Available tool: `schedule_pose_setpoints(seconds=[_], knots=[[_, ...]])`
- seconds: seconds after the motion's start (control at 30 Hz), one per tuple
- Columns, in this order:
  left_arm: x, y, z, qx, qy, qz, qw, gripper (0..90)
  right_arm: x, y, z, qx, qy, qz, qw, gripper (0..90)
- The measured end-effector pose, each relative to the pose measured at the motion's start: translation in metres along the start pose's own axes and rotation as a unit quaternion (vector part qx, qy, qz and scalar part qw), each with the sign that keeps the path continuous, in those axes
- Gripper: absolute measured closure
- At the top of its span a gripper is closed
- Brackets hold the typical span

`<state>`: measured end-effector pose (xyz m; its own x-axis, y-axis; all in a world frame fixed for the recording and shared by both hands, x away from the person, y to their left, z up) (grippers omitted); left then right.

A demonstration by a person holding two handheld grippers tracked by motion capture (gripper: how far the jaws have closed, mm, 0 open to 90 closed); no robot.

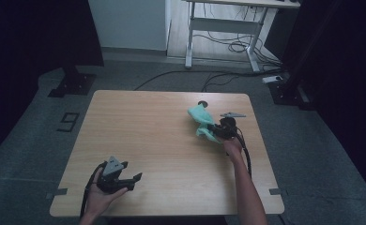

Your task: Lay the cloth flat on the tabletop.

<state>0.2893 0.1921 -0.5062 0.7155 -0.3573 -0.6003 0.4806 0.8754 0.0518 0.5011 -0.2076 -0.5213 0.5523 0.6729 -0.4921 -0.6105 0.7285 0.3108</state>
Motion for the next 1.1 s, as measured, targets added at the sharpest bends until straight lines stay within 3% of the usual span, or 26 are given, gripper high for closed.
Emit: schedule_pose_setpoints(seconds=[0.13,0.27,0.53,0.6,0.87,1.1], knots=[[-0.001,0.002,0.000,-0.002,-0.001,0.001,1.0000,26.2,-0.018,0.016,0.008,-0.022,-0.026,0.022,0.9992,80.1],[0.000,0.002,0.000,-0.003,0.000,0.002,1.0000,26.3,-0.043,0.037,0.015,-0.045,-0.059,0.051,0.9959,80.2],[0.001,0.000,-0.001,-0.001,0.002,0.001,1.0000,26.3,-0.063,0.062,0.013,-0.062,-0.080,0.093,0.9905,80.2],[0.001,0.000,-0.001,0.000,0.003,0.001,1.0000,26.3,-0.068,0.074,0.008,-0.068,-0.085,0.112,0.9877,80.2],[0.004,0.000,-0.002,0.000,0.006,-0.001,1.0000,26.3,-0.065,0.101,-0.011,-0.080,-0.075,0.141,0.9840,80.0],[0.006,-0.001,-0.002,0.001,0.009,-0.003,1.0000,26.3,-0.044,0.123,-0.035,-0.087,-0.040,0.144,0.9849,79.6]])
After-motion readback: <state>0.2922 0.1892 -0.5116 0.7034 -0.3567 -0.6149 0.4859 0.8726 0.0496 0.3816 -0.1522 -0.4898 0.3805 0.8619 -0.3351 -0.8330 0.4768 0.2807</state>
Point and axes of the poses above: each handheld gripper's, and its own axes: x roughly forward along the jaws, z roughly out of its top, y roughly to its left, the point moved 2 cm from there along x, roughly forward along the jaws, and after that the axes turned 11 degrees about z, right-handed, at the moved point
